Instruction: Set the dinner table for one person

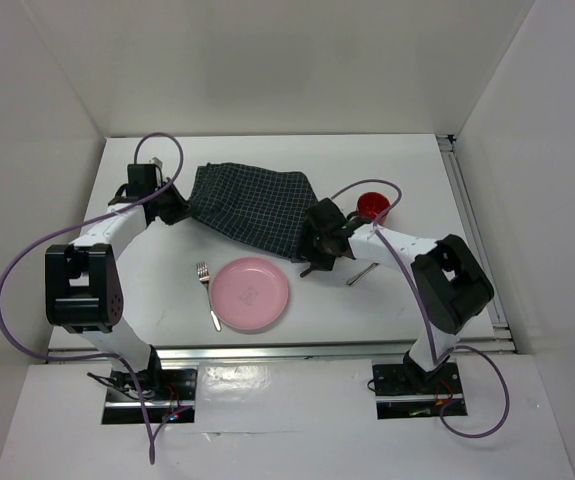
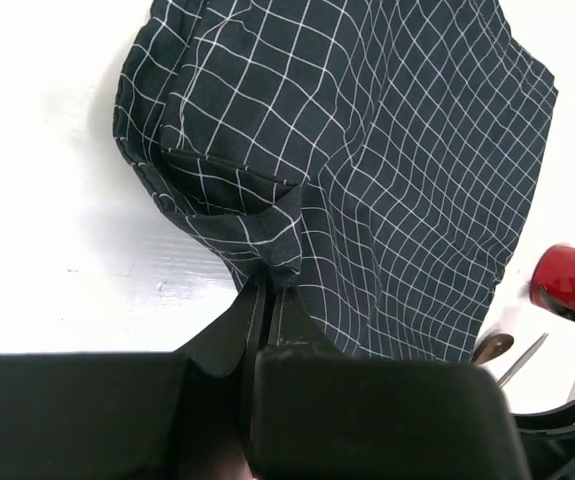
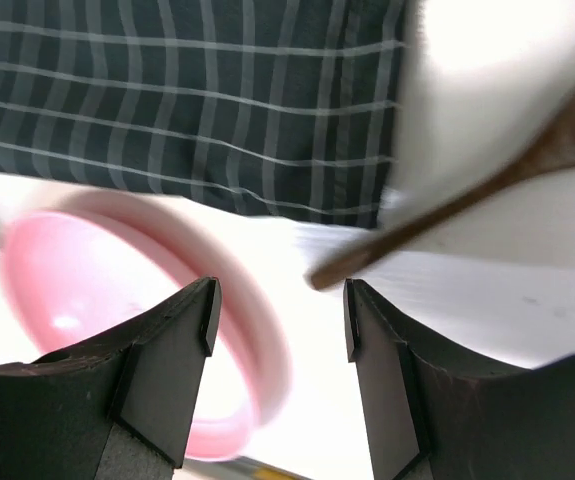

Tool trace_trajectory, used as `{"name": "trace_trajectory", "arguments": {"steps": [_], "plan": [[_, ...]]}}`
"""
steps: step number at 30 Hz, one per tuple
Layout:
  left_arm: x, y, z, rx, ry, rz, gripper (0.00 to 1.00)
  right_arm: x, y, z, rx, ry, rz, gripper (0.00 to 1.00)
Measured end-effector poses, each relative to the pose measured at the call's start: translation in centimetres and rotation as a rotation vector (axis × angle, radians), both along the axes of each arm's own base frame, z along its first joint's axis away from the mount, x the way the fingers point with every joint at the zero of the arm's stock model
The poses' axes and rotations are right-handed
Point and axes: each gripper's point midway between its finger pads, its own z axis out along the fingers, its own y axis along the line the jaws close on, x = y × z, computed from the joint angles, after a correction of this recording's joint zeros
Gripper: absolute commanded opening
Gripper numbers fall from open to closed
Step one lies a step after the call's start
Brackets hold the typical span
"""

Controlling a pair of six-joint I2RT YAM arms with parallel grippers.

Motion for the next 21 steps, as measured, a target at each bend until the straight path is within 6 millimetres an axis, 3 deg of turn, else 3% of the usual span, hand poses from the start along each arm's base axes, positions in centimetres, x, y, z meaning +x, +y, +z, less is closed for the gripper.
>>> {"name": "trace_trajectory", "arguments": {"steps": [6,15,19,20,21], "plan": [[-0.2,0.4,-0.3,0.003,0.013,0.01,0.0,1.9,1.5,1.0,0.123,-0.006,-0.081,0.65],[-0.4,0.7,-0.2,0.008,0.016,0.016,0.0,3.1,1.9,-1.8,0.175,0.072,-0.184,0.61],[-0.5,0.9,-0.2,0.009,0.02,0.022,0.0,4.3,1.7,-2.3,0.152,0.044,-0.219,0.23],[-0.5,1.0,-0.2,0.009,0.02,0.024,0.0,4.7,1.6,-2.5,0.139,0.036,-0.231,0.04],[-0.5,1.0,-0.2,0.007,0.022,0.025,0.0,5.3,1.5,-2.6,0.126,0.024,-0.239,0.0]]}}
